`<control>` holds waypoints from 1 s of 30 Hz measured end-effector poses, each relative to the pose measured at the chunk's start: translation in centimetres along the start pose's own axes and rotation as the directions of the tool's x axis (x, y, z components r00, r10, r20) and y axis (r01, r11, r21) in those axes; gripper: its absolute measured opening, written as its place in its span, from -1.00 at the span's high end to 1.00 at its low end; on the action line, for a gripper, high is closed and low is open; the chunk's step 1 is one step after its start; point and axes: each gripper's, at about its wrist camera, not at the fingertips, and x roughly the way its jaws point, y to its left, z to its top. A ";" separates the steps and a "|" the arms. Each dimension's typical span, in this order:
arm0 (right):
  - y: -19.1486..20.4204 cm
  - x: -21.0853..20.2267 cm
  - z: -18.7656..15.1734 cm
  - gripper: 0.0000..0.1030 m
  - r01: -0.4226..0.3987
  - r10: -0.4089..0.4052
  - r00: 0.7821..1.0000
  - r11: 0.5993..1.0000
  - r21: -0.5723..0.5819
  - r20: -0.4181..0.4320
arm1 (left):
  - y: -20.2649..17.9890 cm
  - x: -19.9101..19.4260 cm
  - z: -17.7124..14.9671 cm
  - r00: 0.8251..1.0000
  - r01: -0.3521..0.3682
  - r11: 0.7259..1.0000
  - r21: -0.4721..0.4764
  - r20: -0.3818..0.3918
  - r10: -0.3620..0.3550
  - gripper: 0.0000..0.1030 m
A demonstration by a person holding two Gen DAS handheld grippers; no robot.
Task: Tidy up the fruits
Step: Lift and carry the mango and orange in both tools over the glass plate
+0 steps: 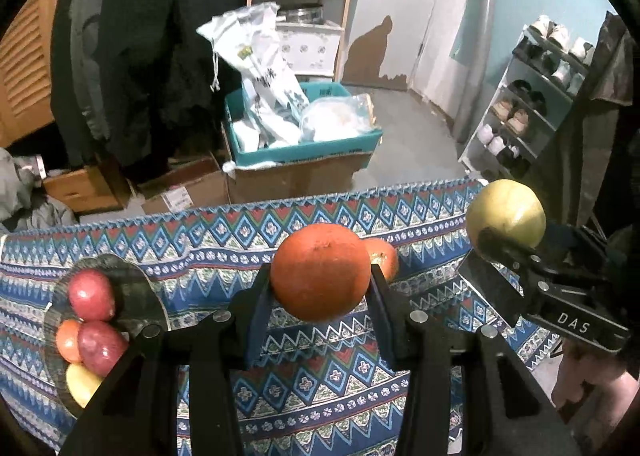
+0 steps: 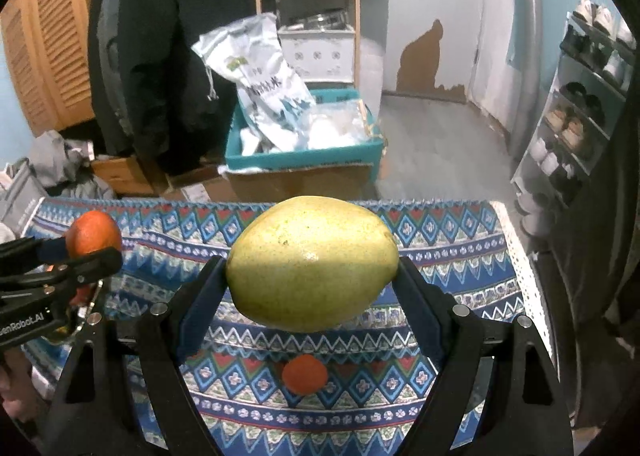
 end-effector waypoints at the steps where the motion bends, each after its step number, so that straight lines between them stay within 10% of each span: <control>1: 0.1 -0.4 0.2 -0.62 -0.003 0.003 1.000 1.000 -0.001 0.007 | 0.0 -0.5 0.0 1.000 -0.001 1.000 0.003 0.010 0.001 0.11; 30: 6.6 -6.6 1.6 -0.62 -0.106 0.117 0.988 0.989 -0.105 0.103 | 3.8 -8.4 -1.1 0.992 -0.022 0.999 -0.026 0.125 0.025 0.11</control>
